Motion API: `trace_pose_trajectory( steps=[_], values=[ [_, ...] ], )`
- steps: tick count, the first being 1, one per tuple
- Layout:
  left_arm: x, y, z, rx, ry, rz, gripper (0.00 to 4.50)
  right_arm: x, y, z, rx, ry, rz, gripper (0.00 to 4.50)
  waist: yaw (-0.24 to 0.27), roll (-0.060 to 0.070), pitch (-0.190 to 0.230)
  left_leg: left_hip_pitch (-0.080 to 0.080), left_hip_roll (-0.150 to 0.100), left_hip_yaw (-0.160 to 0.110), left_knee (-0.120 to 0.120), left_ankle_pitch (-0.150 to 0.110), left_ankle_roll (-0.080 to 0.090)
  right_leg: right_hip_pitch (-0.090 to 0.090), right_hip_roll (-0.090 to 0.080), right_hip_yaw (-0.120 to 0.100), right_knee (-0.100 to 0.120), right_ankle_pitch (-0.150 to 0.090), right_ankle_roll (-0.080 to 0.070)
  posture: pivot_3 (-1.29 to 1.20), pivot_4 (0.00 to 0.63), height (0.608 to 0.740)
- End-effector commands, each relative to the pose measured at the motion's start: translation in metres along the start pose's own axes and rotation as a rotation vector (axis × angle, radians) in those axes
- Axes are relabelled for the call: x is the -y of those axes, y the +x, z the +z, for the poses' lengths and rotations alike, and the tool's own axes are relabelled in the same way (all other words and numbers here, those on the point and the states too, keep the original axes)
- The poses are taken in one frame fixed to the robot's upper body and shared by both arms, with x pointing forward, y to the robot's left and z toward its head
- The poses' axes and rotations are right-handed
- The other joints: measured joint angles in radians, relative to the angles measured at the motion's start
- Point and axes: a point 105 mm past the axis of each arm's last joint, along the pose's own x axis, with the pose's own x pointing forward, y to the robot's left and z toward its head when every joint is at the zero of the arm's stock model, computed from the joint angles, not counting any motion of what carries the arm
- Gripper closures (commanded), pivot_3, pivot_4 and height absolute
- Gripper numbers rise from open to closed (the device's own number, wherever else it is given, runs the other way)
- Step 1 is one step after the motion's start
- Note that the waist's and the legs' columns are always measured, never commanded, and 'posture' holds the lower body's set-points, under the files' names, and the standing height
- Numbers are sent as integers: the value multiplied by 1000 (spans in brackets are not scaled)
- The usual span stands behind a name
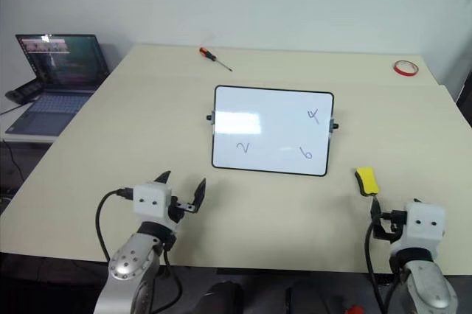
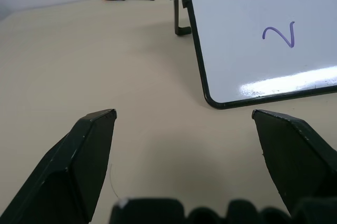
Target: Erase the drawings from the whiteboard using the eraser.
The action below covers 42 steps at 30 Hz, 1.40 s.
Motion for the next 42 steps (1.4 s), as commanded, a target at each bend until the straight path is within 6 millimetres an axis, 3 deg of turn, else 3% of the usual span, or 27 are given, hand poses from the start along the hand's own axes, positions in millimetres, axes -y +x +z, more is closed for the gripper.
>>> trace_pose_trajectory(
  steps=[1, 4, 19, 25, 32, 37, 42],
  values=[
    [-2, -1, 17, 55, 7, -3, 0, 0, -6, 14, 41, 7, -2, 22, -1, 0, 0, 0, 0, 0, 0, 0, 0, 0, 0, 0, 0, 0, 0, 0, 150, 740],
    [2, -1, 10, 37, 7, -20, 0, -3, -3, 10, 27, 13, 1, 22, -3, 0, 0, 0, 0, 1, 0, 0, 0, 0, 0, 0, 0, 0, 0, 0, 150, 740],
    [-7, 22, 15, 81, 19, -37, 0, -9, -2, 11, 52, 65, -48, 22, -1, 0, 1, 0, 0, 0, 0, 0, 0, 0, 0, 0, 0, 0, 0, 0, 150, 740],
    [2, 26, 17, 98, 17, -55, 0, -4, -1, 11, 59, 66, -46, 22, -1, 0, 1, 0, 0, 0, 0, 0, 0, 0, 0, 0, 0, 0, 0, 0, 150, 740],
    [-2, 34, 29, 135, 17, -69, 0, -10, 2, 17, 84, 61, -35, 22, -1, 0, 1, 0, 0, 0, 0, 0, 0, 0, 0, 0, 0, 0, -1, 0, 150, 740],
    [20, 57, 55, 206, -20, -285, 0, -11, 6, 28, 99, 48, -8, 22, 0, 0, 1, 0, 0, 1, 1, 0, 0, 0, 1, -2, 1, 0, -1, 0, 150, 740],
    [84, 63, 99, 310, -47, -748, 0, -15, 19, 41, 95, 48, 31, 22, 0, 0, 1, -1, -3, 1, 2, 0, 0, 0, 3, -4, 1, 2, -4, 0, 150, 740]
  ],
)
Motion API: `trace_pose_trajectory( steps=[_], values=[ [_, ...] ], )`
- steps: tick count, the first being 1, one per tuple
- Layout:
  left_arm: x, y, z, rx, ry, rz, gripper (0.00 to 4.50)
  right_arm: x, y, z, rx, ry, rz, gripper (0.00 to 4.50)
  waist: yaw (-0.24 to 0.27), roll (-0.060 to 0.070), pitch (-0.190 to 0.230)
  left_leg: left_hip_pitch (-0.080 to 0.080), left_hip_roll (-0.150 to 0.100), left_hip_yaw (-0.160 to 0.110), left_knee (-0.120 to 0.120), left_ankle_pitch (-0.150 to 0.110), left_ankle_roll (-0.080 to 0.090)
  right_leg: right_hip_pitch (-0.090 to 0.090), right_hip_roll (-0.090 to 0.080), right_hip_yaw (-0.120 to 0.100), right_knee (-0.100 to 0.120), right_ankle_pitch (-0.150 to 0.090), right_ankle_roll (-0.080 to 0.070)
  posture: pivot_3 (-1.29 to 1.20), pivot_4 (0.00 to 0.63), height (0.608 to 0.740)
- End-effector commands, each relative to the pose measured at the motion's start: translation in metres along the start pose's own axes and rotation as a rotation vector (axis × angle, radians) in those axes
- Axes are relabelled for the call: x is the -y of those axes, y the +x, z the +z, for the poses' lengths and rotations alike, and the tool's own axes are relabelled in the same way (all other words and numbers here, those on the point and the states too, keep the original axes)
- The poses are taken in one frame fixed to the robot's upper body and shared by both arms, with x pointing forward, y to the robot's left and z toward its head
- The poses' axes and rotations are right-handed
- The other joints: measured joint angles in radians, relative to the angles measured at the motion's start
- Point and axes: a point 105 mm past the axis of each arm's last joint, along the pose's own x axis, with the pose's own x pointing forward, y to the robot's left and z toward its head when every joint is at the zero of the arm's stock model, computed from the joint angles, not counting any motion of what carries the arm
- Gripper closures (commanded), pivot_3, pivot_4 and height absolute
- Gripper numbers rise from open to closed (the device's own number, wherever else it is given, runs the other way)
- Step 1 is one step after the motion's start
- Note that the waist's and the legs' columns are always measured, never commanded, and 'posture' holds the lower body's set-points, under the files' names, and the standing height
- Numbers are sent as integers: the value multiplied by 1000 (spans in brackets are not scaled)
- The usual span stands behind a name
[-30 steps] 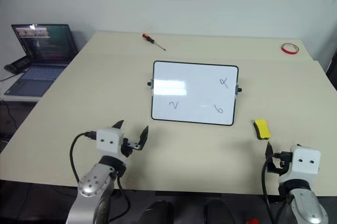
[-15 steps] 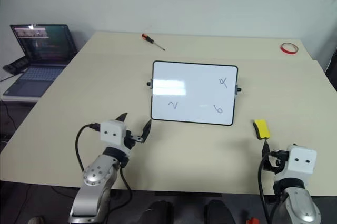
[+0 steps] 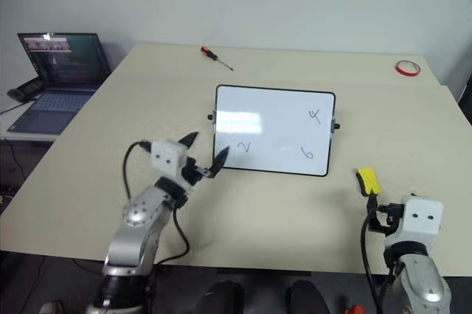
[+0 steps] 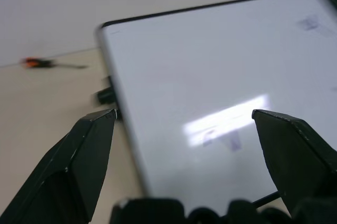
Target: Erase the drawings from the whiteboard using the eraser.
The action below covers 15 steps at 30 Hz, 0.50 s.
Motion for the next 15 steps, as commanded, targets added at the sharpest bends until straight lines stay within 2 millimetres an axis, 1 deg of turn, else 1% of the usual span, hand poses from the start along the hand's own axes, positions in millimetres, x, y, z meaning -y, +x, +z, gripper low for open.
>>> trace_pose_trajectory(
  steps=[1, 3, 5, 7, 8, 12, 15],
  values=[
    [39, 20, 22, 71, -19, -302, 0, -3, 2, 13, 15, 8, 25, 22, -1, 0, 0, 0, 0, 0, 0, 0, 0, 0, 0, 0, 0, 0, 0, 0, 150, 740],
    [52, 26, 22, 66, -8, -411, 0, -5, 5, 13, -1, 10, 40, 22, -2, 0, 0, 0, 0, 1, 0, 0, 0, 0, 0, 0, 0, 0, 0, 0, 150, 740],
    [72, 33, 14, 27, 12, -592, 0, -9, 10, 6, -54, 28, 65, 22, -6, 1, 0, 0, 0, 1, -1, 0, 0, 0, 0, 1, 0, -1, 1, 0, 150, 740],
    [84, 39, 6, 1, 40, -709, 0, -11, 16, -1, -109, 81, 73, 22, -7, 1, 0, 0, -1, 2, -1, 0, 0, 0, 0, 0, 0, -1, 1, 0, 150, 740],
    [87, 41, 3, -8, 47, -746, 0, -10, 18, -2, -117, 85, 67, 22, -7, 1, 0, 0, -2, 2, 0, 0, 0, 0, 0, 0, 0, -1, 1, 0, 150, 740],
    [93, 50, -1, -6, 56, -805, 0, -10, 25, -3, -141, 94, 77, 22, -6, 1, 0, 0, -5, 1, 0, 0, 1, -1, 0, 0, 0, -1, 1, 0, 150, 740],
    [103, 62, -7, -17, 106, -848, 0, -11, 35, -2, -149, 116, 78, 22, -5, 0, 0, -1, -5, 1, 0, 0, 1, -1, -1, 0, 0, -1, 1, 0, 150, 740]
  ],
)
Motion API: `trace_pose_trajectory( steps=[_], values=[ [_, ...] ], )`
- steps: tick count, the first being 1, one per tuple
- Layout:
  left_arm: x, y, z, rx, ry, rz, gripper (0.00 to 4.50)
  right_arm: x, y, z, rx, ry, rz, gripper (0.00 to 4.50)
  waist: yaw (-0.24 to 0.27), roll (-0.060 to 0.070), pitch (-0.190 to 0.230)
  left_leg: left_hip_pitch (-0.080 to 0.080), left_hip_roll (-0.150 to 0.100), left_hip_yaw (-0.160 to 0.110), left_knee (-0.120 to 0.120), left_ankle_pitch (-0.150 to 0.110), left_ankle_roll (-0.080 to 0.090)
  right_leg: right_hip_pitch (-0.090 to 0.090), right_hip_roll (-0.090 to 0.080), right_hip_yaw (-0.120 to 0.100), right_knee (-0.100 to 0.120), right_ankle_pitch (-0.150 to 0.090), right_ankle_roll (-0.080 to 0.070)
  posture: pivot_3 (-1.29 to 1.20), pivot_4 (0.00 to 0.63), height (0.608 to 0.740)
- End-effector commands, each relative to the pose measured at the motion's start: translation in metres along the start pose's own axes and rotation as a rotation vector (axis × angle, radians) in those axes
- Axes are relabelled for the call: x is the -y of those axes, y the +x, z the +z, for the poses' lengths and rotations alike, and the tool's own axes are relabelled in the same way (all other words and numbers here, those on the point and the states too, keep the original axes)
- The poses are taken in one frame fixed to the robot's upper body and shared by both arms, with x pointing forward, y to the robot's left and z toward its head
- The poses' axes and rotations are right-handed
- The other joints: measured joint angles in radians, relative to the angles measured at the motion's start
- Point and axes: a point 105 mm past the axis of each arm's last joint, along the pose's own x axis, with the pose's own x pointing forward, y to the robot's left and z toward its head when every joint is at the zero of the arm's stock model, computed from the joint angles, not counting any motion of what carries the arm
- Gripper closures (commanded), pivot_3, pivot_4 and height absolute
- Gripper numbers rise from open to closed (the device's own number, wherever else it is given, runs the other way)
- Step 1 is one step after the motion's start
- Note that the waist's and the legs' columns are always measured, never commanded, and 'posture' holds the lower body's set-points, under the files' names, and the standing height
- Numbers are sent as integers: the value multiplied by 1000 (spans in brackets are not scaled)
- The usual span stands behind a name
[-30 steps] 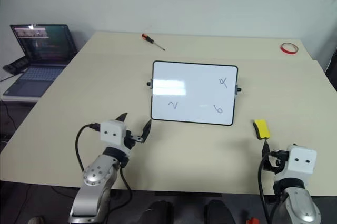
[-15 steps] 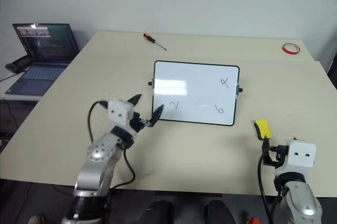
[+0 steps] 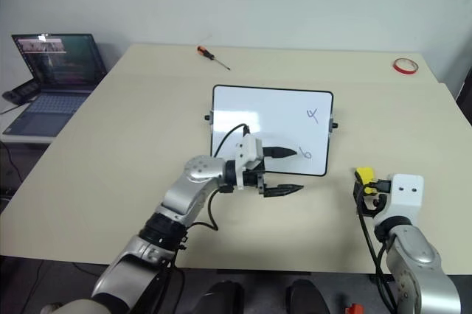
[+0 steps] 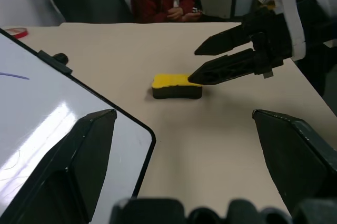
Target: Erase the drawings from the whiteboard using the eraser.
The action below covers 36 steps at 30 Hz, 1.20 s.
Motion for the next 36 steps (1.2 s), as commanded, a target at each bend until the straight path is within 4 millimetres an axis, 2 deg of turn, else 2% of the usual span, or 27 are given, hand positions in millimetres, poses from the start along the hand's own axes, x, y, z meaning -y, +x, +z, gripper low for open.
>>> trace_pose_trajectory(
  steps=[1, 6, 13, 26, 36],
  values=[
    [-1, 18, 5, -2, 86, -55, 0, 0, 8, 10, 24, 15, 7, 22, 1, 0, 0, 0, -1, 0, 0, 0, 0, 0, 0, 0, 0, 0, 0, 0, 150, 740],
    [-1, 25, 6, 13, 97, -59, 0, -2, 16, 7, 7, 23, 17, 22, -1, 0, 0, -1, -1, 0, 0, 0, 0, 0, -1, 0, 0, 0, 1, 0, 150, 740],
    [1, 21, 6, 11, 105, -54, 0, 1, 24, -3, -22, 36, 16, 22, -1, 0, 0, -2, 0, -1, 1, 0, 1, -2, -1, 0, 1, 0, 1, 0, 150, 740],
    [-3, 16, 6, -2, 114, -32, 0, 1, 44, 3, -5, 41, 30, 22, -1, 0, 0, -2, 0, -1, 1, 0, 1, -2, -1, 0, 1, 0, 1, 0, 150, 740],
    [-5, 13, 5, -9, 116, -16, 0, 2, 45, 1, -12, 66, 28, 22, -1, 0, 0, -2, 0, -1, 1, 0, 1, -2, -1, 0, 2, 0, 1, 0, 150, 740]
  ],
)
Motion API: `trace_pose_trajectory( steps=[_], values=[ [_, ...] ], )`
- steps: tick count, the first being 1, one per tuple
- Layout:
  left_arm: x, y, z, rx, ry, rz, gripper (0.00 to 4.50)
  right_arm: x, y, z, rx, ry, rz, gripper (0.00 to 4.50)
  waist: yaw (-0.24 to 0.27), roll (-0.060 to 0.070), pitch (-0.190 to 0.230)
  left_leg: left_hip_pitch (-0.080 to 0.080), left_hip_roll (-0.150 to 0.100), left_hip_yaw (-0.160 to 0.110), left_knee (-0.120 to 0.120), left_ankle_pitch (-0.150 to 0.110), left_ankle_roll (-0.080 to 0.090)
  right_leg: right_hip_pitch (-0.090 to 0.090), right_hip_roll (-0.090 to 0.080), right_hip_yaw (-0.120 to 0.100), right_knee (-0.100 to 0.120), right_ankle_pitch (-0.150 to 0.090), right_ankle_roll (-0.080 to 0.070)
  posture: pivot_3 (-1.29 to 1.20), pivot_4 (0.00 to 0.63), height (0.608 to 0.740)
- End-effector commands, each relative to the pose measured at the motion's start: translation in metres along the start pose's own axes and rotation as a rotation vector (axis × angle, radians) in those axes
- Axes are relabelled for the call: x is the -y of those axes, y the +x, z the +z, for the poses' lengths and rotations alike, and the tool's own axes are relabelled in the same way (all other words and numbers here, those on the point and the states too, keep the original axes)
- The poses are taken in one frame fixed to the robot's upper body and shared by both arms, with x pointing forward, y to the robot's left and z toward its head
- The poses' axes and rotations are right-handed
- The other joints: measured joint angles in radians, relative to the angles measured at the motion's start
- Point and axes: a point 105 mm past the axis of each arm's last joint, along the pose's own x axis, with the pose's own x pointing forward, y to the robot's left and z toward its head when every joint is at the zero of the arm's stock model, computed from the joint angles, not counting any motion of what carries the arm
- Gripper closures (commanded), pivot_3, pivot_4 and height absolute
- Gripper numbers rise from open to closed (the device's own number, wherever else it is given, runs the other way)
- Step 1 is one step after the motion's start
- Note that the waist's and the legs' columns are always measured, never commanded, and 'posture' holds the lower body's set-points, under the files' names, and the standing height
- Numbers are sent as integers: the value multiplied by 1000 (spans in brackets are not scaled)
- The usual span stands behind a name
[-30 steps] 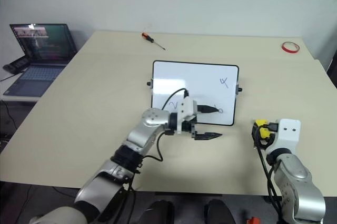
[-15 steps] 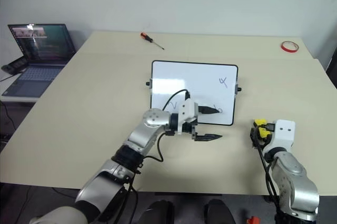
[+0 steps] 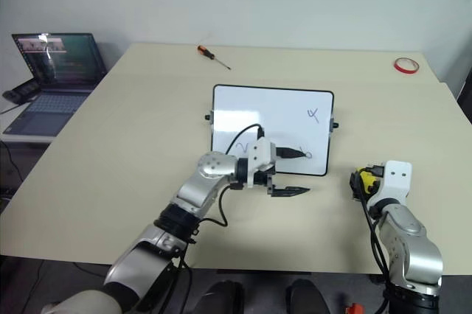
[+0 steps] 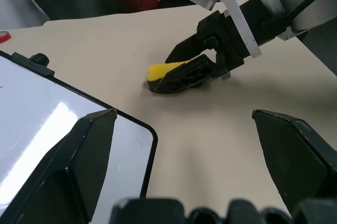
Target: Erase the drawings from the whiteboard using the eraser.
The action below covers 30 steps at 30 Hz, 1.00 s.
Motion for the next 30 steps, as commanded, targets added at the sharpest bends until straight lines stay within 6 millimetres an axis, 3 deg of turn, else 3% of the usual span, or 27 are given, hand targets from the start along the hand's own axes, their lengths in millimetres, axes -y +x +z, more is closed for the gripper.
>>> trace_pose_trajectory(
  steps=[1, 5, 11, 12, 20, 27, 30],
  values=[
    [-3, 0, 11, 29, 35, 14, 0, 0, -1, 11, 46, 9, 6, 22, 0, 0, 0, 0, 0, 0, 0, 0, 0, 0, 0, 0, 0, 0, 0, 0, 150, 740],
    [-3, 1, 11, 31, 36, 13, 0, 2, -1, 12, 51, 21, -7, 906, 0, 0, 0, 0, 0, 0, 0, 0, 0, 0, 0, 0, 0, 0, 0, 0, 150, 740],
    [-5, 2, 12, 31, 39, 13, 0, 3, -1, 11, 52, 25, -12, 3089, 0, 0, 0, 0, 0, 0, 0, 0, 0, 0, 0, 0, 0, 0, 0, 0, 150, 740],
    [-5, 2, 12, 31, 39, 14, 0, 2, -1, 11, 52, 25, -12, 3258, 0, 0, 0, 0, 0, 0, 0, 0, 0, 0, 0, 0, 0, 0, 0, 0, 150, 740],
    [-9, -1, 9, 11, 57, 64, 0, -1, -4, 15, 78, -8, -20, 3260, 0, 0, 0, 0, 0, 0, 0, 0, 0, 0, 0, 0, 0, 0, 0, 0, 150, 740],
    [-32, -23, 16, 20, 121, 344, 0, -13, -11, 27, 173, -107, -7, 3260, -2, 0, 0, 0, 1, -1, 0, 0, 0, -1, 0, 0, 1, 0, 0, 0, 150, 740],
    [-41, -36, 15, 15, 123, 483, 0, -22, -13, 41, 249, -153, 12, 3260, -1, 0, 0, 0, 2, -1, 1, 0, 0, -1, 0, 1, 1, 0, 0, 0, 150, 740]
  ],
)
